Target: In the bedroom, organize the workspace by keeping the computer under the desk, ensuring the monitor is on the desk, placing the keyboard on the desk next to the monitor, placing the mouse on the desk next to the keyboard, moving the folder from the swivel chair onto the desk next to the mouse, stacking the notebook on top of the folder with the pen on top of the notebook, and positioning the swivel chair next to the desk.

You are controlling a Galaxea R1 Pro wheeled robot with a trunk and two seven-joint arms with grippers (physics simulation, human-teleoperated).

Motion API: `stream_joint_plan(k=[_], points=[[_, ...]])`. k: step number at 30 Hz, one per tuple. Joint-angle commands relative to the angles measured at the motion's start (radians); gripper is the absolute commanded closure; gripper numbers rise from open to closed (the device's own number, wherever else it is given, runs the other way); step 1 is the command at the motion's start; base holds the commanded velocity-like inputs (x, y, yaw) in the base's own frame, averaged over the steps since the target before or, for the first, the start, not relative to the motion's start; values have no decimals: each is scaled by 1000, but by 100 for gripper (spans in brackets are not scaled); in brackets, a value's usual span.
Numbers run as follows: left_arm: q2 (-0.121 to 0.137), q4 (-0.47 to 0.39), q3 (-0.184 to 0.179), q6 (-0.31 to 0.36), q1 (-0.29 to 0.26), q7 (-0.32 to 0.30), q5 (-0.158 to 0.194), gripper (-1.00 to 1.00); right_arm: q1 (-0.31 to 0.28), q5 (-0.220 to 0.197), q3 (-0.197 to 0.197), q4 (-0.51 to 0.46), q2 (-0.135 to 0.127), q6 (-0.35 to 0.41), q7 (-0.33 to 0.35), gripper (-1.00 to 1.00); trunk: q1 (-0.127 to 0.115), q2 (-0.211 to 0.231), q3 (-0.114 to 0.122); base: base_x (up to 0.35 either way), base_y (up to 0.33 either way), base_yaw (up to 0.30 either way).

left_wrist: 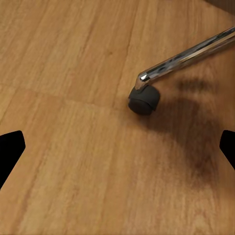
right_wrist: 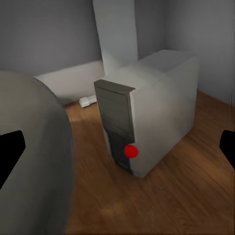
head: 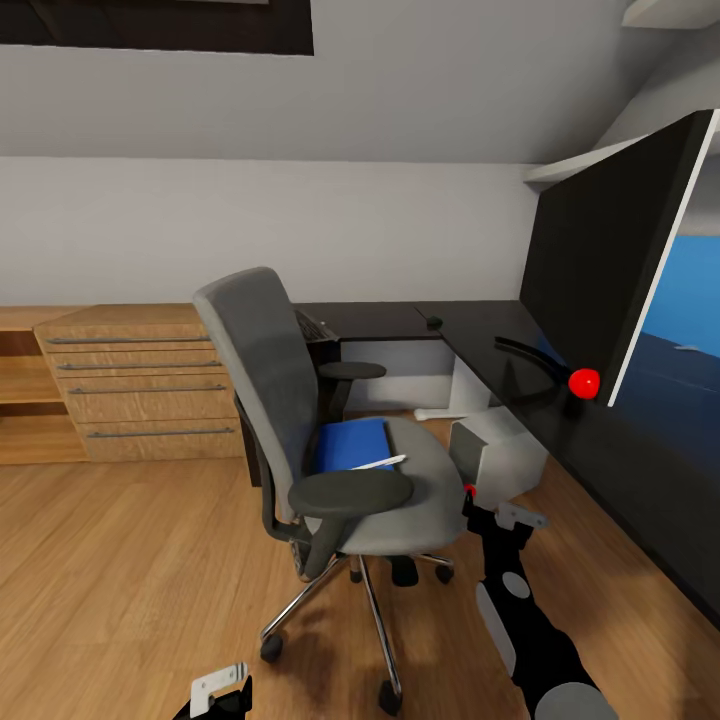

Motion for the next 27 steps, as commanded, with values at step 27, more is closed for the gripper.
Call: stream_joint_plan(k=[27], points=[[-1,0,1,-3,0,1,4,-100,-1,-198,-17,-50,-42,159,122,-100,0,0,-1,0,0,0]])
